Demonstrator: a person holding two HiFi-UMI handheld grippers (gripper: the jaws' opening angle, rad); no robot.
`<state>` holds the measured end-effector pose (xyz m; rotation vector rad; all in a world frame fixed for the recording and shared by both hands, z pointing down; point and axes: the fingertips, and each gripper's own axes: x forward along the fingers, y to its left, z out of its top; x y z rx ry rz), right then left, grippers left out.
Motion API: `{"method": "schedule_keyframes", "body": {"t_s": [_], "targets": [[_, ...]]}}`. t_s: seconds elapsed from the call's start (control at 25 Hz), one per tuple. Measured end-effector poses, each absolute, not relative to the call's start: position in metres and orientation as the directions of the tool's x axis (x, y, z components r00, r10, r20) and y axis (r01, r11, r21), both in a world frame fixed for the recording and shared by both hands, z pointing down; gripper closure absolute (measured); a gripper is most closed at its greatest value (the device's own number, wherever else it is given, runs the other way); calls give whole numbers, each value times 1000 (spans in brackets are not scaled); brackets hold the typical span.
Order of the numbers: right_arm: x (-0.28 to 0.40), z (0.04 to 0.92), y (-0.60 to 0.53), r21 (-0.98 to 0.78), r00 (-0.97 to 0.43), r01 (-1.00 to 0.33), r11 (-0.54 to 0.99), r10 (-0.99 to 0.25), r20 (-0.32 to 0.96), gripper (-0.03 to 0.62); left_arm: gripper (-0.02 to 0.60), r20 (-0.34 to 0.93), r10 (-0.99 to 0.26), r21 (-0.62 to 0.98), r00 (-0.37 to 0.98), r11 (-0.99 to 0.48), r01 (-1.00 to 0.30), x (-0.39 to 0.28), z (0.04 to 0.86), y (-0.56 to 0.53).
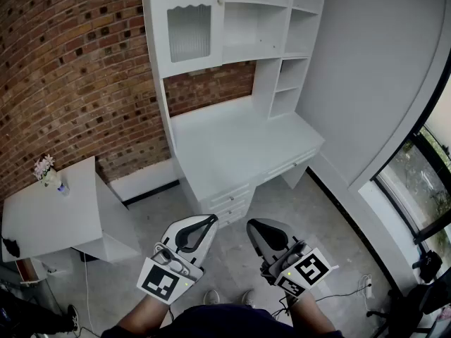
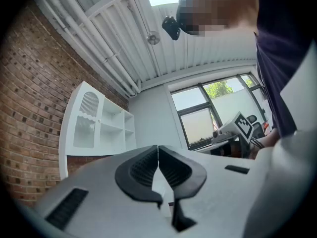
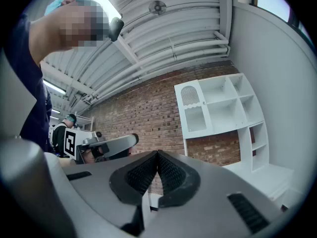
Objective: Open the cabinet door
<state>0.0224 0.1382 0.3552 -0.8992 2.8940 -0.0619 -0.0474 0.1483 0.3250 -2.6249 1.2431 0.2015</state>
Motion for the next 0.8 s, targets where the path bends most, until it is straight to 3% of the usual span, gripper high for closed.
{"method": "schedule_keyframes", "body": {"t_s": [0.32, 0.8], "targets": [[2, 358, 147, -77, -800, -587, 806, -592, -100, 568, 572, -213, -731, -145, 649, -633, -760, -68, 330, 152], [22, 356, 141, -74, -821, -558, 827, -563, -97, 568, 572, -202, -742, -152, 639, -621, -769, -40, 330, 145]]}}
